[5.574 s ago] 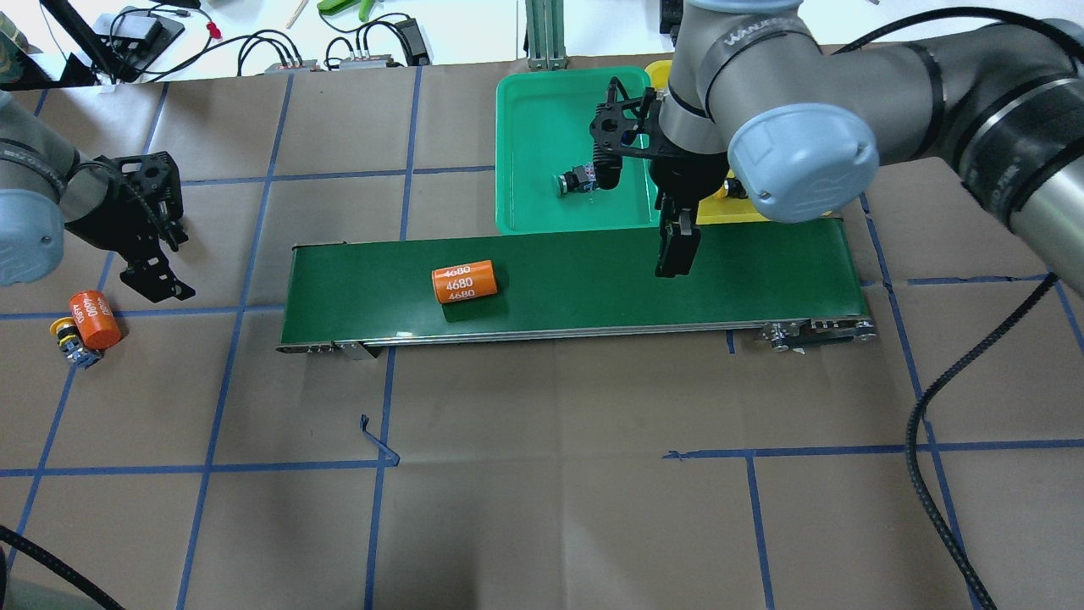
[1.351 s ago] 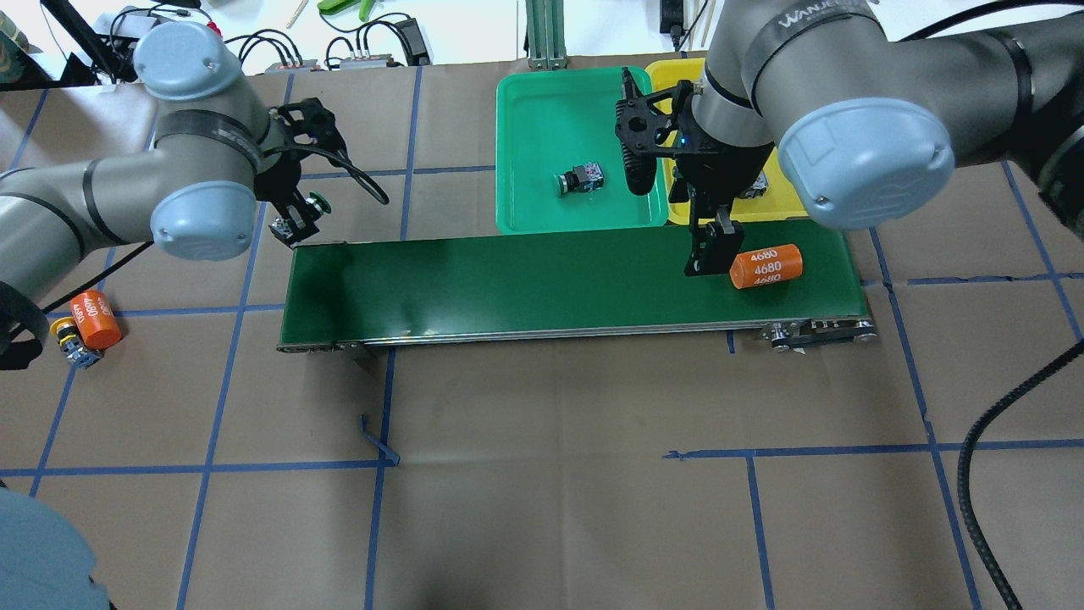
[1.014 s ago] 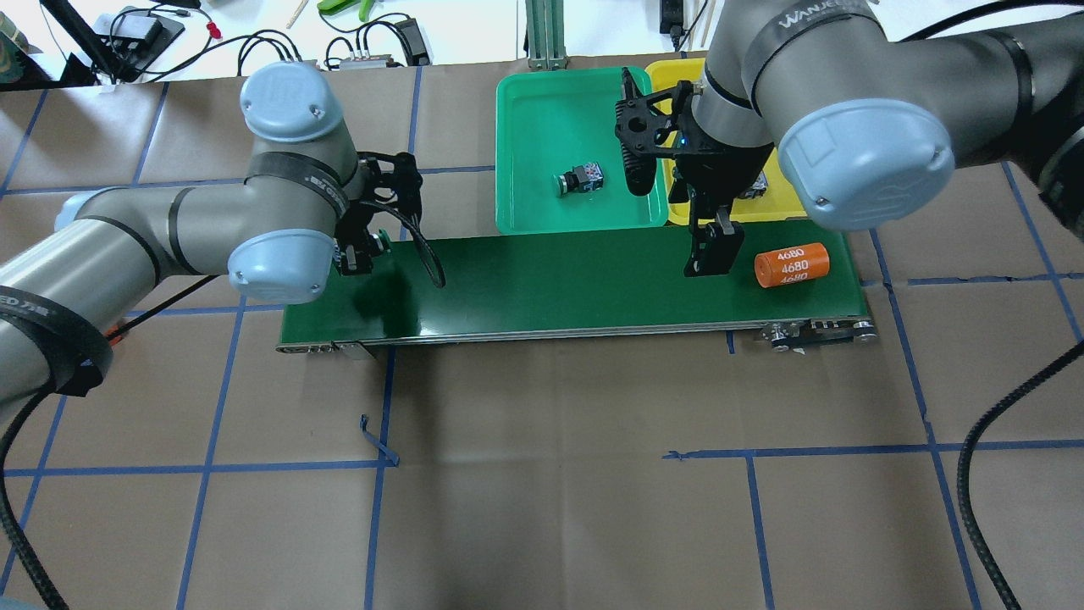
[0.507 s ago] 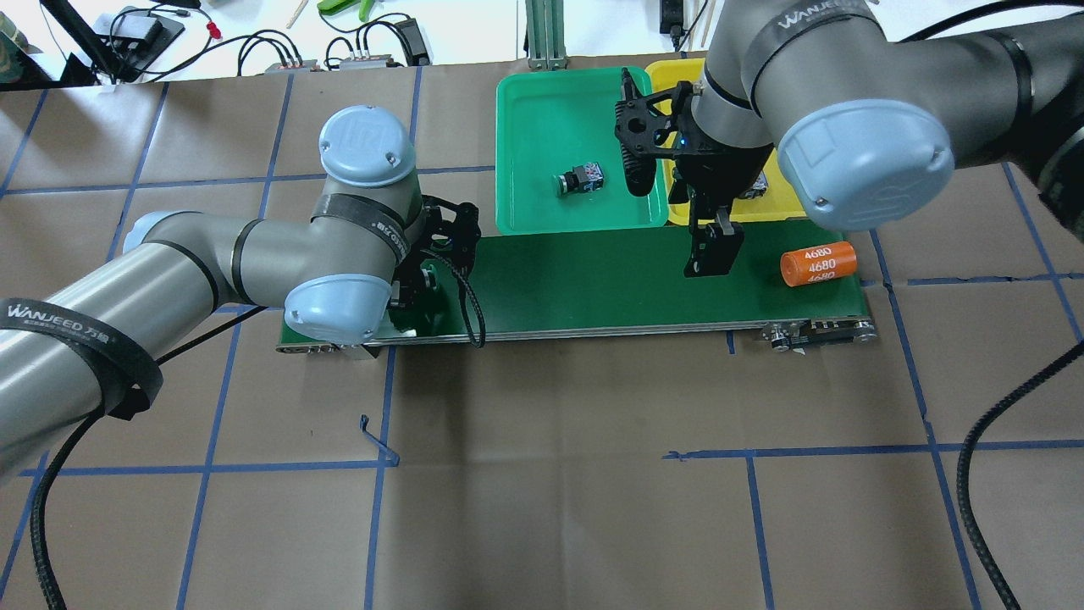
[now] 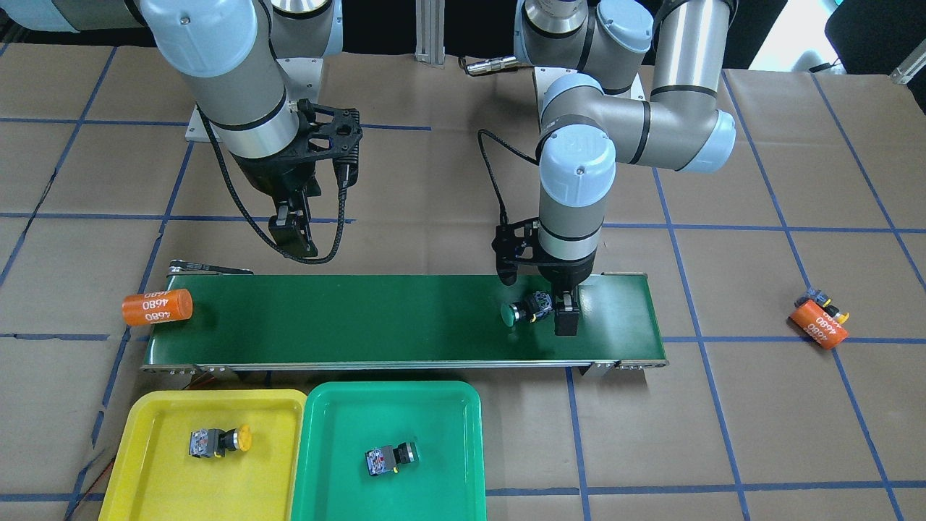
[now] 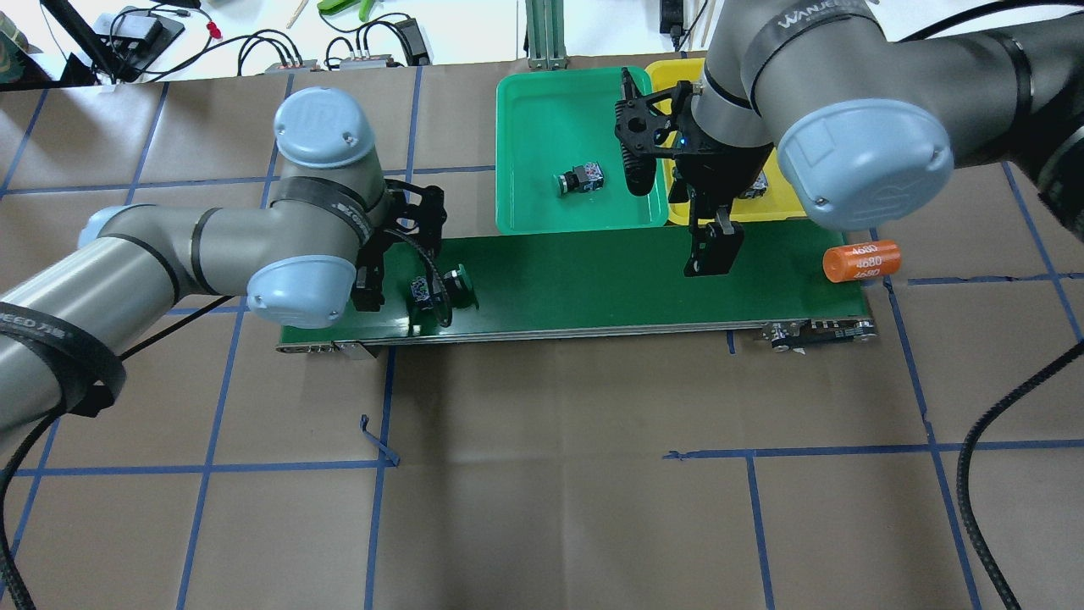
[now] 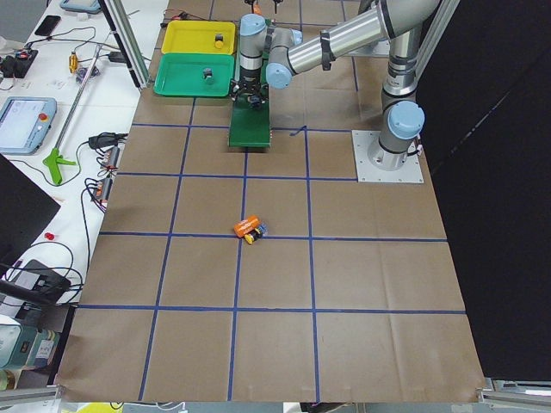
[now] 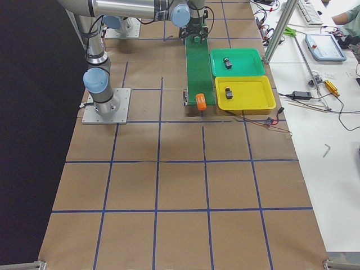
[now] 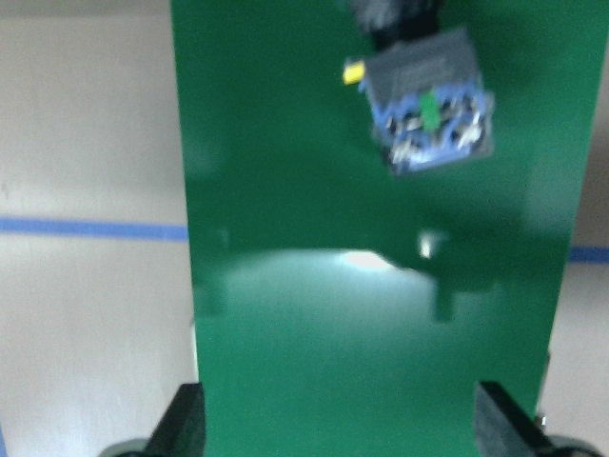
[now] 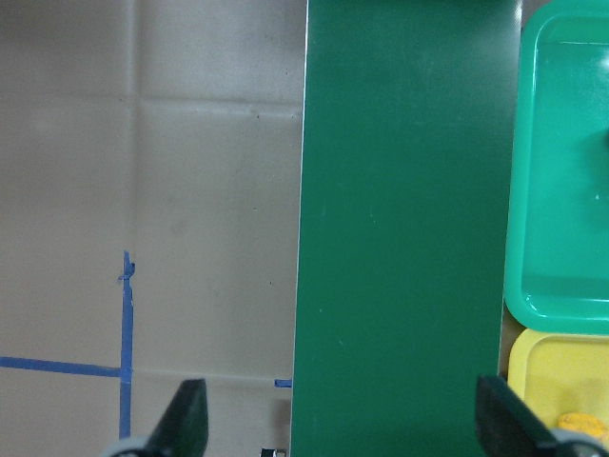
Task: Sort buttons by color to trays
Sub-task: 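Withdraw the left gripper to the orange cylinder while right lowers toward button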
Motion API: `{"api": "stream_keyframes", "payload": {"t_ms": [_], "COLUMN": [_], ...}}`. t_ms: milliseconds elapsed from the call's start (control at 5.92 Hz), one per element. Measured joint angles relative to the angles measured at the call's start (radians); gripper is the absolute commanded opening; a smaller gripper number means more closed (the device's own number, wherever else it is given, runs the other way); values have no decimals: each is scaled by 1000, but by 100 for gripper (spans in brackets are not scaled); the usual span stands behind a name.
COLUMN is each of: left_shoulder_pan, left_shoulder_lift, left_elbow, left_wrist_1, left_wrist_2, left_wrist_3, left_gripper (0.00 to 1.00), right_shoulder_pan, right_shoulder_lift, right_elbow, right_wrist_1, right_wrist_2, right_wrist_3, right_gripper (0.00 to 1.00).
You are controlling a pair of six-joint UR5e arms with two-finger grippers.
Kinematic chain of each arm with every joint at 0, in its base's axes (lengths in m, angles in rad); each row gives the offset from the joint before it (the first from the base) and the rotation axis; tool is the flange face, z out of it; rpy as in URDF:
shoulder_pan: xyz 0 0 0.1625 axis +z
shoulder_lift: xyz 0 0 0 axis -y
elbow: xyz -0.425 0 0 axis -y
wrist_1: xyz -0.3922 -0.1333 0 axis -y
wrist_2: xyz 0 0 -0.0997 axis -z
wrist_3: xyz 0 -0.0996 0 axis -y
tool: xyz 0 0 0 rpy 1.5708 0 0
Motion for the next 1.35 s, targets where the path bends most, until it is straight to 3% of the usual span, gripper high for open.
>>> {"api": "stream_keyframes", "payload": {"t_ms": [169, 676, 1351], "left_shoulder_pan": [120, 376, 561], "left_shoulder_lift": [21, -5, -96], "left_elbow": [3, 14, 41], "left_wrist_1": [-26, -57, 15], "left_wrist_2": [-16, -41, -42], "left_wrist_3": [18, 386, 841], "left_gripper": [99, 99, 99], "right_shoulder_pan": [0, 0, 9], "right_shoulder_lift": [0, 16, 118], "right_elbow": [0, 1, 0], "right_wrist_1": [-1, -14, -130], "right_wrist_2": [0, 3, 9], "right_wrist_3": [-1, -51, -92], "right_gripper": [100, 100, 100]}}
